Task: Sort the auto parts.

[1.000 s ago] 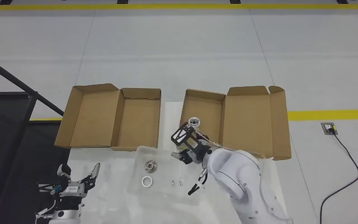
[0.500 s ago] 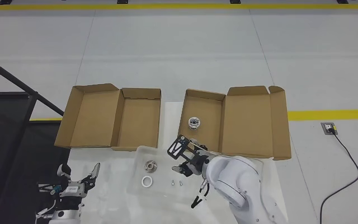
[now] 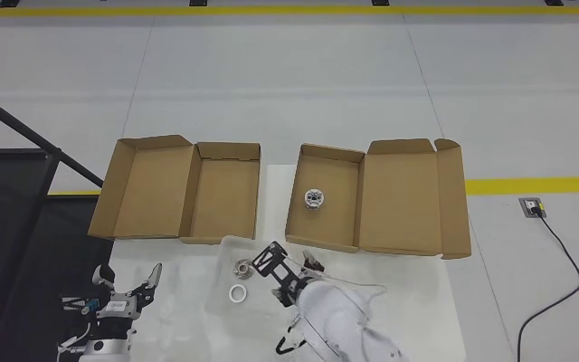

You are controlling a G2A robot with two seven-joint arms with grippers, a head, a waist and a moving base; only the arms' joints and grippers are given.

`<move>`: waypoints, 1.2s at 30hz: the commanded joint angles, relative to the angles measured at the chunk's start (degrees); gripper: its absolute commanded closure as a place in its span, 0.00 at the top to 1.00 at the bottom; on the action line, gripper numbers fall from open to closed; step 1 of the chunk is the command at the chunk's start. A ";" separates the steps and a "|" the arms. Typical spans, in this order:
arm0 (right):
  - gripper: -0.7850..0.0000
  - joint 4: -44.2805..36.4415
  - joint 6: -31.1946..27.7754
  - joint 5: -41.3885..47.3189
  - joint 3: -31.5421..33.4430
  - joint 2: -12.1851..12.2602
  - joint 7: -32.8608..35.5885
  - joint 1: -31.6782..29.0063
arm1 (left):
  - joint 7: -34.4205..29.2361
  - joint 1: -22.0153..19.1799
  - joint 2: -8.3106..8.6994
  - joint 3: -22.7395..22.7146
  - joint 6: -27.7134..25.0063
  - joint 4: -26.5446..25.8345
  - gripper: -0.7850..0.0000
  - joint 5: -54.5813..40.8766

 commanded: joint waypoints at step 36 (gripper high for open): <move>0.41 29.19 13.84 10.02 -1.61 -7.51 3.58 9.63 | 0.00 0.00 0.00 0.00 0.00 0.00 1.00 0.00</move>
